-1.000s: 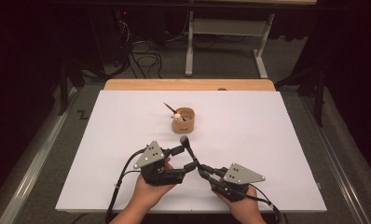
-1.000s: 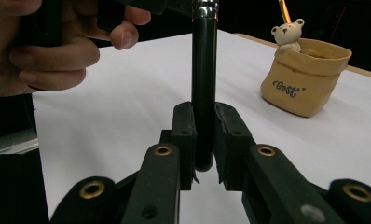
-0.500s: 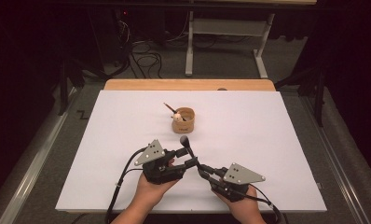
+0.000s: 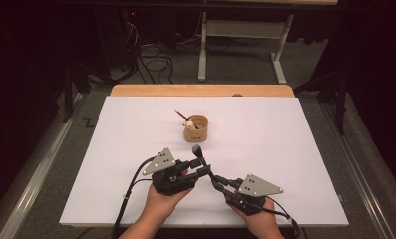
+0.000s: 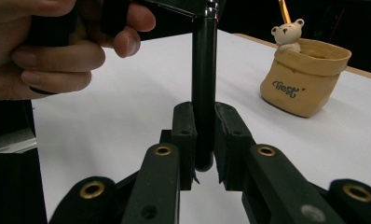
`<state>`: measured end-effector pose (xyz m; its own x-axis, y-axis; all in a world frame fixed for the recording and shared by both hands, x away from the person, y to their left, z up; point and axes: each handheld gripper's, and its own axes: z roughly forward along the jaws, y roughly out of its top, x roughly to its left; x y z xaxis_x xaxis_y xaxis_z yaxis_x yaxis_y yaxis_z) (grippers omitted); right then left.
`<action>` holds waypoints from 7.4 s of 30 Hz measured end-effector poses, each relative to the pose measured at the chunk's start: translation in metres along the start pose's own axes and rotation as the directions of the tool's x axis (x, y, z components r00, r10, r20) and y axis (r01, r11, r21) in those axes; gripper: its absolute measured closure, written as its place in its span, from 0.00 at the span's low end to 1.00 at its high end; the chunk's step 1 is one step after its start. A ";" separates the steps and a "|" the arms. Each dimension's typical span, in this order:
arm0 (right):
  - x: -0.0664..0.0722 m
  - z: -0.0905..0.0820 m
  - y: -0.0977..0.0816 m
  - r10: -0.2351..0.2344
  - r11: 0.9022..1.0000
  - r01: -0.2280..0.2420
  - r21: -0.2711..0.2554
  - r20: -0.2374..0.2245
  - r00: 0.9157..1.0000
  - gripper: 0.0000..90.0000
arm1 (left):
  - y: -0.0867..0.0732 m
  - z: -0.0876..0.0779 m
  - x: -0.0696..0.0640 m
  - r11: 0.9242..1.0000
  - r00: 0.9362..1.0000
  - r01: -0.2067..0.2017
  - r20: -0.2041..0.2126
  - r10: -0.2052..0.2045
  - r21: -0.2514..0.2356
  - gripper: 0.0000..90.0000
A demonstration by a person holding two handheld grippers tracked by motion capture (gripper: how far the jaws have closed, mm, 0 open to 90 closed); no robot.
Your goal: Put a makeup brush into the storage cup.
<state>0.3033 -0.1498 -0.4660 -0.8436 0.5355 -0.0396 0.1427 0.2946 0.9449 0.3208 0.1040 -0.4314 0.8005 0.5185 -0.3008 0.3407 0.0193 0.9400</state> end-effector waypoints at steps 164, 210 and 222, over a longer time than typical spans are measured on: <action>-0.089 -0.073 -0.023 0.164 0.986 -0.161 -0.036 0.309 0.937 0.00 | 0.002 -0.091 0.054 0.995 0.933 -0.094 -0.353 0.071 -0.047 0.86; -0.087 -0.087 -0.029 0.174 0.985 -0.163 -0.064 0.277 0.945 0.01 | 0.081 0.008 0.076 0.995 0.939 -0.058 -0.344 0.029 -0.076 0.86; -0.086 -0.086 -0.030 0.176 0.984 -0.166 -0.058 0.274 0.946 0.00 | 0.093 0.032 0.088 0.995 0.928 -0.078 -0.369 0.053 -0.054 0.86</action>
<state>0.3273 -0.2724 -0.4627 -0.6310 0.7748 0.0395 0.2504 0.1552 0.9556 0.4385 0.1242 -0.3753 0.5791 0.7974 -0.1697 0.2500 0.0245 0.9679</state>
